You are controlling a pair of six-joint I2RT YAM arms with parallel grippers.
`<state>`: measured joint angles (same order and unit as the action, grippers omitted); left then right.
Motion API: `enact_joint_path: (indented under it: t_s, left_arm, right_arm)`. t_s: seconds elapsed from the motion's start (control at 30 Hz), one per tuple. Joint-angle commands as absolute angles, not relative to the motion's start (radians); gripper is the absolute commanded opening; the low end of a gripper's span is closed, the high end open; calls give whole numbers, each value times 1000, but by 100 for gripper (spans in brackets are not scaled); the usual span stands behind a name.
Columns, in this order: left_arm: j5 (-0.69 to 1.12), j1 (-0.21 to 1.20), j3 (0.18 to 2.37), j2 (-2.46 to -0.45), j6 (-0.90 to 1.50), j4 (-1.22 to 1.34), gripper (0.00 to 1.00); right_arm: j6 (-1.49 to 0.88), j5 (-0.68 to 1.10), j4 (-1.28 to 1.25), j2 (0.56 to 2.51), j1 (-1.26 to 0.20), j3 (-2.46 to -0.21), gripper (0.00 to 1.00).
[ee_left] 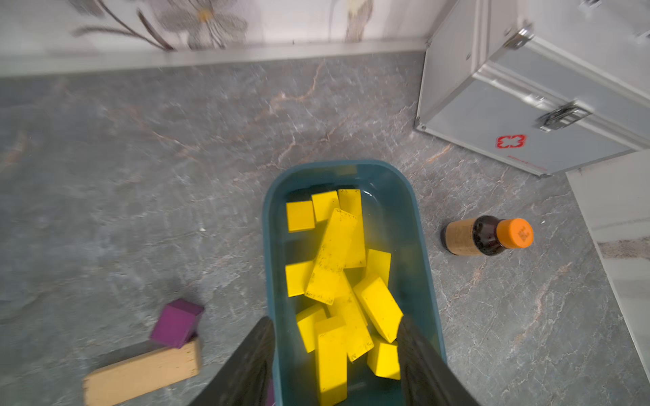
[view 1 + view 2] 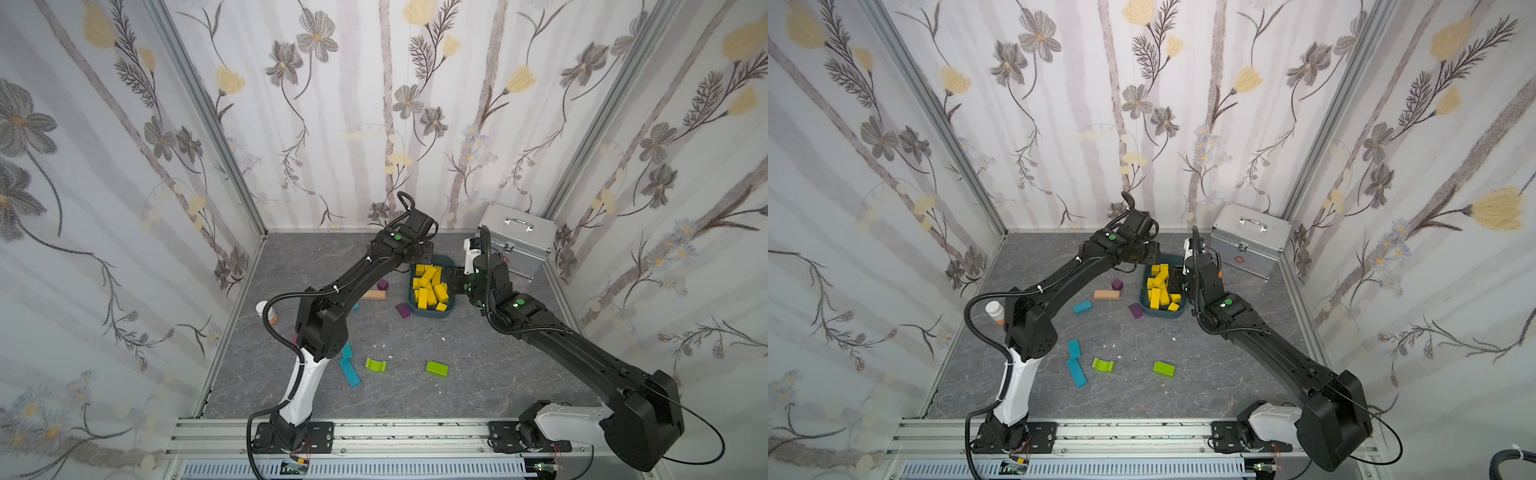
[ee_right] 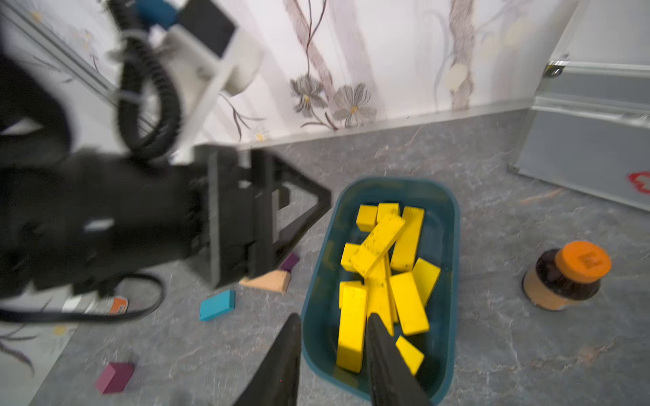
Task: Pick out the yellow building blocks
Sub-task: Place the building block in the storage box, then reset both arms
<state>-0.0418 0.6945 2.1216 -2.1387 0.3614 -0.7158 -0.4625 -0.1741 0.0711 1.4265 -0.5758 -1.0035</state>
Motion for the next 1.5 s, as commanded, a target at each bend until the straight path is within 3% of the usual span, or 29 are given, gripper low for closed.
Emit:
enact_joint_path:
  t_s: [0.0, 0.27, 0.43, 0.47, 0.6, 0.73, 0.93, 1.1, 1.27, 1.37, 1.47]
  left_arm:
    - [-179, 689, 1874, -1929, 233, -383, 57]
    - [-400, 618, 1206, -1435, 56, 46, 59]
    - [-455, 469, 848, -1181, 79, 190, 60]
    - [-459, 435, 782, -1141, 82, 213, 60]
    - [-416, 299, 557, -1054, 50, 353, 62]
    - [-301, 167, 399, -1069, 24, 569, 66]
    - [-18, -24, 384, -1237, 48, 674, 68]
    - [186, -83, 377, -1371, 45, 787, 70]
    - [251, -90, 337, -1464, 31, 935, 74]
    - [229, -86, 318, -1510, 34, 1012, 80]
    - [174, -81, 312, -1573, 47, 1074, 98]
  right_arm:
    - [-424, -227, -19, 1414, -529, -1025, 34]
    - [-298, -417, -161, 1220, -369, -865, 44]
    - [-210, -480, -345, 1082, -258, -604, 52]
    - [-200, -496, -388, 1062, -241, -543, 58]
    - [-158, -476, -546, 1050, -176, -360, 60]
    - [-82, -416, -750, 1070, -143, -214, 60]
    - [-9, -252, -960, 1117, -88, -109, 60]
    - [-5, -107, -1118, 1202, -16, -103, 60]
    - [-45, 12, -1146, 1235, 52, -119, 60]
    - [-81, 66, -1251, 1290, 73, -93, 61]
    - [-57, 96, -1312, 1380, 66, -109, 63]
